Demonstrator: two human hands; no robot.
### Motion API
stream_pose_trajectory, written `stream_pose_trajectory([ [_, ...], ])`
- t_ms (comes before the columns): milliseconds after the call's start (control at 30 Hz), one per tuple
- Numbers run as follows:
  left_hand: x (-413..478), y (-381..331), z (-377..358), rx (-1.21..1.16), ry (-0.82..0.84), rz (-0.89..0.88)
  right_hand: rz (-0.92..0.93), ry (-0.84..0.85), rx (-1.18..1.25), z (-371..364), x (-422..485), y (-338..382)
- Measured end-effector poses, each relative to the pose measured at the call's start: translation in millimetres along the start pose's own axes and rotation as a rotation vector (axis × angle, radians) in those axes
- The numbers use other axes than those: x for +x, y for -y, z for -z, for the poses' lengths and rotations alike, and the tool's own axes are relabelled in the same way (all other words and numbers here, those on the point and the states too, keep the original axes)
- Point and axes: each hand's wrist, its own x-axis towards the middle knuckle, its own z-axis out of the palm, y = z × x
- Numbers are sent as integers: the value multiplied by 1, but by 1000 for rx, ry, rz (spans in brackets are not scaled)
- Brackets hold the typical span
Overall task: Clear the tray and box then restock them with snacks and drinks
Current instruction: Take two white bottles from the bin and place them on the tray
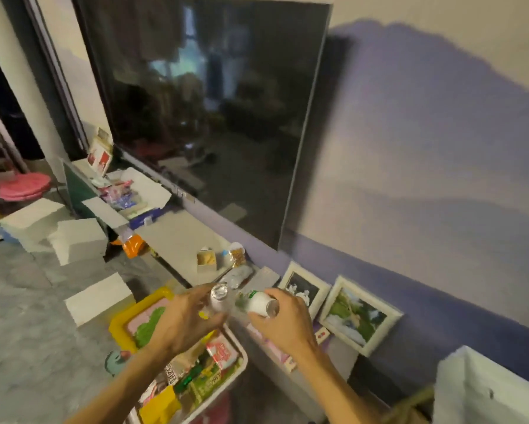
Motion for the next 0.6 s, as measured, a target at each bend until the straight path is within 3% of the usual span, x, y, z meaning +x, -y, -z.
stream_pose_trajectory([
  [367, -11, -211, -69, -197, 285, -283, -258, -565, 85, 172, -168, -30],
  [600, -66, -350, -168, -277, 425, -405, -434, -729, -22, 275, -299, -89],
])
